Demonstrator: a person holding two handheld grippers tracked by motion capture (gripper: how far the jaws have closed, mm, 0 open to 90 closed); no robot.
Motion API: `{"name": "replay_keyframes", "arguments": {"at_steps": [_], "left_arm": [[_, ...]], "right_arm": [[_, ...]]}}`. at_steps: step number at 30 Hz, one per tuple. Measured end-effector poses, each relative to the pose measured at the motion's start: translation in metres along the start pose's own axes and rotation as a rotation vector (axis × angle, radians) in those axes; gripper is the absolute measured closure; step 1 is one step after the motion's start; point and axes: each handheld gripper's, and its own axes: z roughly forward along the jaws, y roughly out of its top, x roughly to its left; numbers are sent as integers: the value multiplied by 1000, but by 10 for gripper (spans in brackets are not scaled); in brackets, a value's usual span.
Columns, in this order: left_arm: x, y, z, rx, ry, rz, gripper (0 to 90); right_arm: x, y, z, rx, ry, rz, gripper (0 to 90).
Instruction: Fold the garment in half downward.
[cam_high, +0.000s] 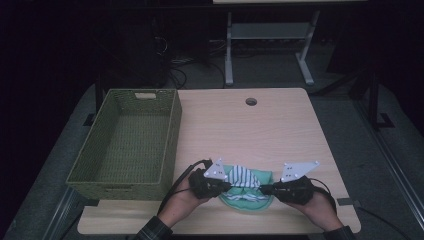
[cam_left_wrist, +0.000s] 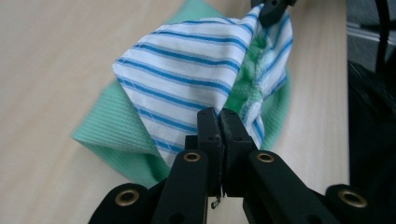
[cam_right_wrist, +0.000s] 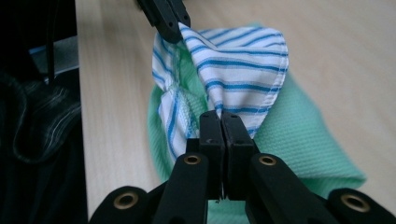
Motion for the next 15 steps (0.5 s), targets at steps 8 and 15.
{"name": "replay_keyframes", "arguments": {"at_steps": [8,15], "left_arm": [[0,-10,20,98,-19,15,865],[5,-9,13,83,-12,7,679]], "right_arm": [[1,-14,20,77,40,13,868],[-4,-14,16,52,60,37,720]]}}
